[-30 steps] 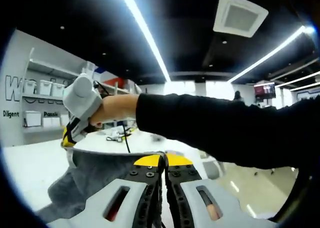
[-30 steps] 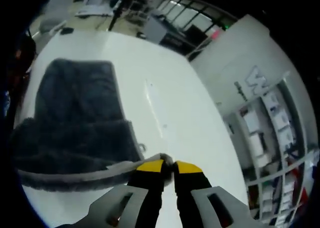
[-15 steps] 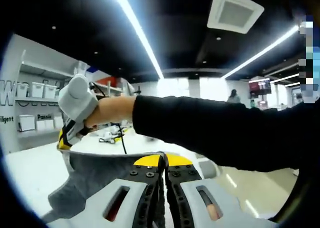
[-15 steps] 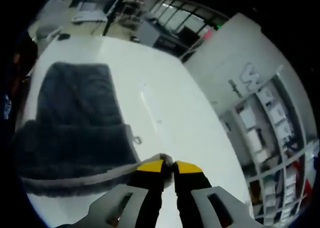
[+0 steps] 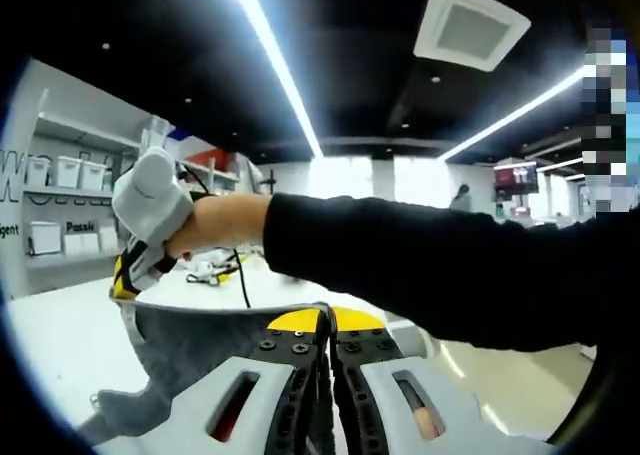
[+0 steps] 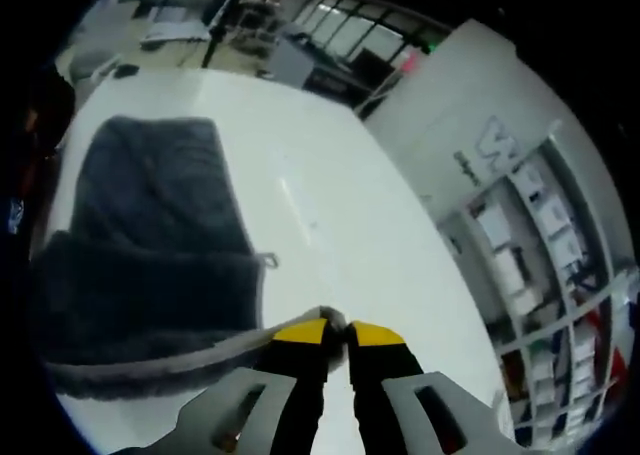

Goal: Open the folded towel by lifting each exposed corner and separating the folded layers until the towel lies flat within the target outline without major curled edges

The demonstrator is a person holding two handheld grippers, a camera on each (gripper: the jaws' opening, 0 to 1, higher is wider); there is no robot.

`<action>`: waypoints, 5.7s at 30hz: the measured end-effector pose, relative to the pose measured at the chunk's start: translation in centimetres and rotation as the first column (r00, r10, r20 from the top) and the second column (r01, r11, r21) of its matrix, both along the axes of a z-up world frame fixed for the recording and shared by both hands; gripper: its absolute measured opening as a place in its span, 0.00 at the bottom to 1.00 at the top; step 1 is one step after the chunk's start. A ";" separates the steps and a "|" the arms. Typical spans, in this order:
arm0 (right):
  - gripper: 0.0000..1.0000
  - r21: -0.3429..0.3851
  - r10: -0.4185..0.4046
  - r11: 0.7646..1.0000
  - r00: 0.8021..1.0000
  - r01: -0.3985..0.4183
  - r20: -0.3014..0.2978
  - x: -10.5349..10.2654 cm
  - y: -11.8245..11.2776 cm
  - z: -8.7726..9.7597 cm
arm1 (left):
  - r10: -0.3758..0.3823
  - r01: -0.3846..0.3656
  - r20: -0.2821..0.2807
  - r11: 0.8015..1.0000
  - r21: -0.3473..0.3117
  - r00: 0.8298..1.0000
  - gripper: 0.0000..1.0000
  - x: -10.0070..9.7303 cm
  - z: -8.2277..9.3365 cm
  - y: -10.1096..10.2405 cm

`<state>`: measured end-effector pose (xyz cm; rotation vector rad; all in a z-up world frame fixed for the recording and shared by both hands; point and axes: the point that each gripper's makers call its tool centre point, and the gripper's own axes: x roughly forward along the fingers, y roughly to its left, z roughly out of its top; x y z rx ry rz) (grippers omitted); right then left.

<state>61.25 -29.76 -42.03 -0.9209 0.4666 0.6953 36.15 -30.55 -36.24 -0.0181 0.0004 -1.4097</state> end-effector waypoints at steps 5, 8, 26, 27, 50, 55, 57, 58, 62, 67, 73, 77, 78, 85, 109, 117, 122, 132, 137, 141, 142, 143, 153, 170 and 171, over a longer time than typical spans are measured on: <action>0.04 0.002 -0.002 1.000 1.000 0.002 -0.004 0.3 -0.8 -0.1 | -0.002 0.002 0.002 1.000 0.019 1.000 0.00 -0.1 -0.2 -0.8; 0.04 -0.001 -0.013 1.000 1.000 0.013 -0.008 0.6 -1.6 -0.3 | -0.009 0.009 -0.029 1.000 0.012 1.000 0.00 -0.3 -0.1 -0.9; 0.04 0.026 -0.040 0.999 0.999 0.040 0.009 2.1 -7.0 0.0 | -0.016 0.017 -0.052 1.000 0.017 0.999 0.00 -1.1 -0.8 -5.0; 0.04 0.028 -0.040 0.999 0.999 0.039 0.012 2.3 -7.2 0.0 | -0.015 0.016 -0.053 1.000 0.018 0.998 0.00 -1.0 -0.8 -5.2; 0.04 0.019 -0.052 0.998 0.999 0.052 0.013 3.1 -10.6 -0.8 | -0.019 0.014 -0.141 0.999 -0.036 0.990 0.00 0.1 -1.8 -10.6; 0.04 0.016 -0.058 0.998 0.998 0.058 0.014 4.2 -12.1 -1.2 | -0.022 0.010 -0.187 0.998 -0.064 0.982 0.00 0.7 -2.1 -11.7; 0.04 0.017 -0.065 0.998 0.998 0.065 0.012 4.3 -12.7 -1.5 | -0.024 0.008 -0.202 0.997 -0.077 0.979 0.00 1.0 -2.1 -12.2; 0.04 0.017 -0.069 0.997 0.998 0.069 0.009 4.3 -13.1 -1.6 | -0.026 0.009 -0.210 0.997 -0.079 0.977 0.00 1.1 -2.1 -12.4; 0.04 0.021 -0.075 0.997 0.997 0.075 0.000 4.9 -14.1 -2.2 | -0.030 0.014 -0.216 0.997 -0.074 0.976 0.00 1.2 -2.5 -13.5; 0.04 0.024 -0.084 0.996 0.996 0.085 -0.017 4.0 -14.0 -3.6 | -0.038 0.024 -0.233 0.998 -0.062 0.972 0.00 1.4 -3.6 -14.6; 0.04 0.019 -0.095 0.995 0.995 0.096 -0.037 2.9 -15.3 -5.5 | -0.037 0.026 -0.269 0.999 -0.045 0.963 0.00 1.6 -5.0 -15.7; 0.04 0.020 -0.098 0.995 0.994 0.098 -0.041 3.0 -16.1 -6.0 | -0.040 0.028 -0.294 0.999 -0.046 0.955 0.00 1.6 -5.7 -16.6; 0.04 0.020 -0.099 0.995 0.994 0.100 -0.044 2.9 -16.2 -6.2 | -0.042 0.030 -0.298 0.999 -0.044 0.954 0.00 1.7 -5.9 -16.8; 0.04 0.014 -0.107 0.994 0.993 0.108 -0.048 3.3 -18.0 -8.0 | -0.042 0.038 -0.318 0.999 -0.017 0.947 0.00 1.7 -7.7 -18.5; 0.04 -0.008 -0.139 0.990 0.976 0.140 -0.165 5.3 -22.0 -15.7 | -0.043 0.090 -0.427 0.992 0.089 0.903 0.00 2.4 -15.0 -22.6; 0.04 0.002 -0.144 0.989 0.973 0.147 -0.180 5.1 -22.2 -16.1 | -0.038 0.101 -0.416 0.986 0.132 0.909 0.00 1.7 -16.7 -23.6; 0.04 0.013 -0.143 0.989 0.973 0.147 -0.181 5.3 -22.1 -15.9 | -0.030 0.105 -0.406 0.981 0.164 0.913 0.00 1.3 -18.2 -24.0; 0.04 0.044 -0.144 0.987 0.976 0.153 -0.161 2.5 -20.8 -18.1 | -0.018 0.130 -0.435 0.965 0.228 0.900 0.00 1.2 -20.8 -24.8; 0.29 0.110 -0.205 0.971 0.975 0.214 -0.085 3.9 -21.8 -16.5 | -0.030 0.143 -0.433 0.962 0.233 0.901 0.01 1.0 -20.4 -24.6; 0.51 0.126 -0.247 0.958 0.964 0.259 -0.102 3.7 -23.1 -15.8 | -0.019 0.118 -0.379 0.963 0.240 0.925 0.26 1.3 -20.2 -24.7; 0.55 0.115 -0.261 0.955 0.959 0.273 -0.111 3.4 -23.5 -15.8 | -0.017 0.113 -0.374 0.965 0.236 0.927 0.30 1.3 -20.2 -24.8; 0.58 0.094 -0.270 0.955 0.957 0.280 -0.104 3.2 -24.1 -15.8 | -0.017 0.111 -0.371 0.966 0.234 0.928 0.29 1.3 -20.1 -24.8; 0.71 -0.017 -0.356 0.932 0.902 0.363 -0.244 -0.5 -28.6 -16.9 | -0.010 0.092 -0.408 0.979 0.182 0.913 0.28 2.5 -19.1 -24.7; 0.63 -0.079 -0.401 0.914 0.863 0.397 -0.308 -8.8 -31.7 -15.9 | 0.036 0.035 -0.369 0.982 0.183 0.929 0.27 3.4 -18.7 -23.7; 0.62 -0.068 -0.406 0.912 0.865 0.404 -0.295 -8.5 -31.8 -15.5 | 0.042 0.033 -0.369 0.980 0.195 0.928 0.26 3.4 -19.1 -23.7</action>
